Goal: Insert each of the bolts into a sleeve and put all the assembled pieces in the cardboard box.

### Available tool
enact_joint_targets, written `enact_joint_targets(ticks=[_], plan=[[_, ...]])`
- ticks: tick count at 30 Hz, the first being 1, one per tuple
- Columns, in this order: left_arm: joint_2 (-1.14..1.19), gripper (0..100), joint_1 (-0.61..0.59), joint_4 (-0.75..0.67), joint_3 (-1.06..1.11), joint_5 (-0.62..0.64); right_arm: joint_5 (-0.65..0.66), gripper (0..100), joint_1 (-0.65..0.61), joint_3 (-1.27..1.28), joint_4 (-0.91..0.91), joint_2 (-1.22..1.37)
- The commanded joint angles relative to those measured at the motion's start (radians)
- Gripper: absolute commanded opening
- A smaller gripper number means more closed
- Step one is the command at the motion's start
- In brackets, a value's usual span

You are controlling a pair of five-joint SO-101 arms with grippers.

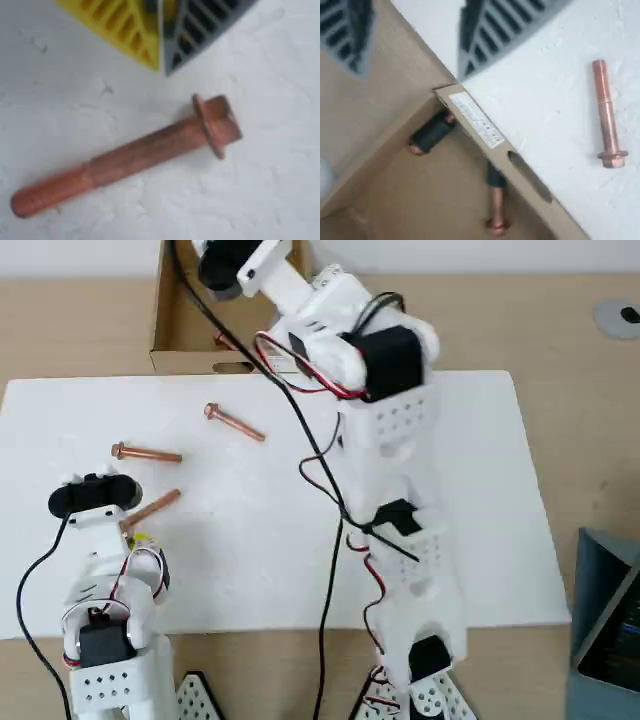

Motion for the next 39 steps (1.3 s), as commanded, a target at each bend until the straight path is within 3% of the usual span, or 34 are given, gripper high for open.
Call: enact_joint_targets(ticks=[1,8,19,29,39], plan=[[-0.007,0,-0.009,0.003,-0.008,0.0,-0.011,6.5,0.024,-0.035,0.021,-0.11],[-0.007,0,-0.009,0.003,-0.008,0.0,-0.011,6.5,0.025,0.128,0.023,-0.246],[-0.007,0,-0.011,0.003,-0.008,0.0,-0.127,6.5,0.053,0.912,0.017,-0.67],[-0.007,0,-0.011,0.003,-0.008,0.0,-0.121,6.5,0.177,1.316,0.015,-0.716],[-0.007,0,-0.011,0.003,-0.008,0.0,0.236,6.6,0.217,1.394,-0.031,-0.526]])
